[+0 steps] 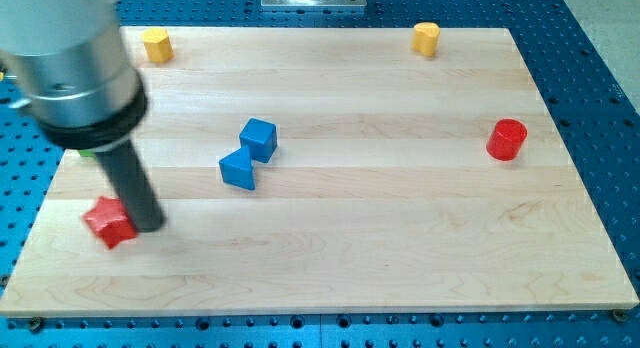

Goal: Move the red star below the green star

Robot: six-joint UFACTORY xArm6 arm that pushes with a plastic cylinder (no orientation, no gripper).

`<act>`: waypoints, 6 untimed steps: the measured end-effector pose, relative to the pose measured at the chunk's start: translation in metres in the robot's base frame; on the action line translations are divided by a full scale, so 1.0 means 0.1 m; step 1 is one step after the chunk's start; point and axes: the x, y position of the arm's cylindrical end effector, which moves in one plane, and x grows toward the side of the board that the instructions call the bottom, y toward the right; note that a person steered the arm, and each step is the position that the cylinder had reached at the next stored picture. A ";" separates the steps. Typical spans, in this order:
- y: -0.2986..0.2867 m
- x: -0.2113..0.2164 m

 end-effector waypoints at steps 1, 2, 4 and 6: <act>0.43 0.10; 0.17 0.28; -0.34 0.37; -0.09 0.19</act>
